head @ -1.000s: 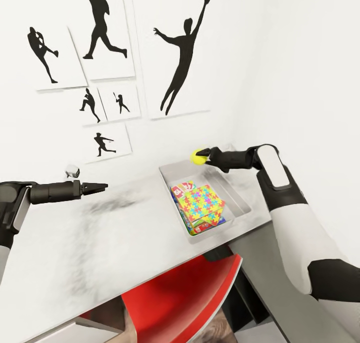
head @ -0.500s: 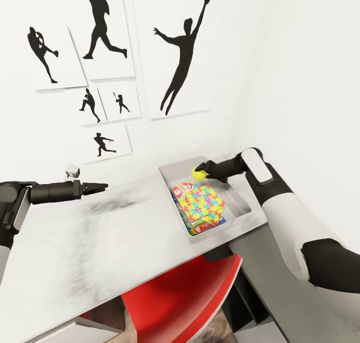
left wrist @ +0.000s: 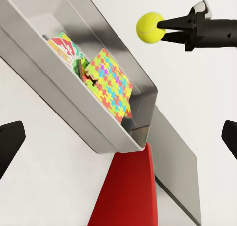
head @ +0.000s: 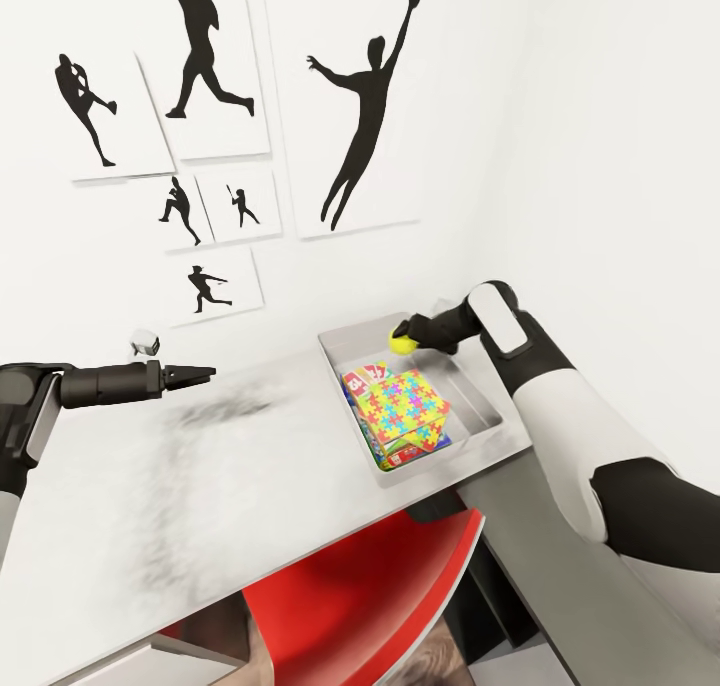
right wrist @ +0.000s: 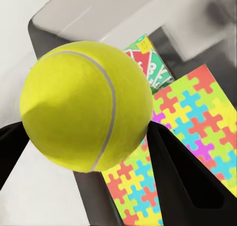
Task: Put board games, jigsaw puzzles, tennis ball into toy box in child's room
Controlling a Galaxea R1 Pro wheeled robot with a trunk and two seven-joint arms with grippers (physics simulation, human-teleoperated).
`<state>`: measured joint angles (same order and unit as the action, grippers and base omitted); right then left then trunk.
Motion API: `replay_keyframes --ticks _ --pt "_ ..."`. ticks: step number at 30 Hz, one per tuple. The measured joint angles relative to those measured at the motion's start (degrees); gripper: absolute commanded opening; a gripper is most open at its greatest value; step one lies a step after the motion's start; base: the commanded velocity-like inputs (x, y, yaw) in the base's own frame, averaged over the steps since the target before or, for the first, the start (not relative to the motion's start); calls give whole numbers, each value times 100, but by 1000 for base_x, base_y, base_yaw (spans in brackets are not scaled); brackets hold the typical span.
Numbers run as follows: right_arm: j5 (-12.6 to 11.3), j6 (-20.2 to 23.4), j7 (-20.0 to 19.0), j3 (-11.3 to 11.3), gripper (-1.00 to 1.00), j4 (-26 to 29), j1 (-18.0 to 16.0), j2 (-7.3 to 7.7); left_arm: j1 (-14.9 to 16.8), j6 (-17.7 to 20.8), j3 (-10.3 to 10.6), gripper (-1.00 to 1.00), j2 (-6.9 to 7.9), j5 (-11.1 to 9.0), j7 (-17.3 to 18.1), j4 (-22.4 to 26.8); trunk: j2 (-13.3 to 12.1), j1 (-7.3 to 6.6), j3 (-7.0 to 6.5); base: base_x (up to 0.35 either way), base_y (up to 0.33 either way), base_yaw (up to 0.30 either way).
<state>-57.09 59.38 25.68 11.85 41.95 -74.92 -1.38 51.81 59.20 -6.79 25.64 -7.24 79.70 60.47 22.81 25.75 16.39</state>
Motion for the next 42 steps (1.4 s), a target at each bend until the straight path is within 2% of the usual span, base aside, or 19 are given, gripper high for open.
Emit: replay_keyframes --ticks 5,8,24,26,32,42 --pt "346 -39 2 -13 -100 -26 -22 -4 0 0 0 100 1 -2 6 0 0 0 1 0 0 0" --pt "400 -152 0 -6 -100 -35 -24 51 0 0 -13 100 4 -2 15 0 0 0 10 0 0 0" --pt "428 -182 77 24 -100 -35 -25 83 0 7 -87 100 15 -2 53 0 0 0 131 0 0 0" --pt "430 -171 181 24 -100 -34 -25 83 0 6 -92 100 28 -3 120 0 0 0 138 0 0 0" --pt "429 -130 649 17 -100 -32 -25 91 0 -1 -175 100 53 5 633 0 0 0 149 0 0 0" --pt "425 -124 752 23 -100 -32 -25 87 0 -4 -201 100 70 10 810 0 0 0 227 0 0 0"
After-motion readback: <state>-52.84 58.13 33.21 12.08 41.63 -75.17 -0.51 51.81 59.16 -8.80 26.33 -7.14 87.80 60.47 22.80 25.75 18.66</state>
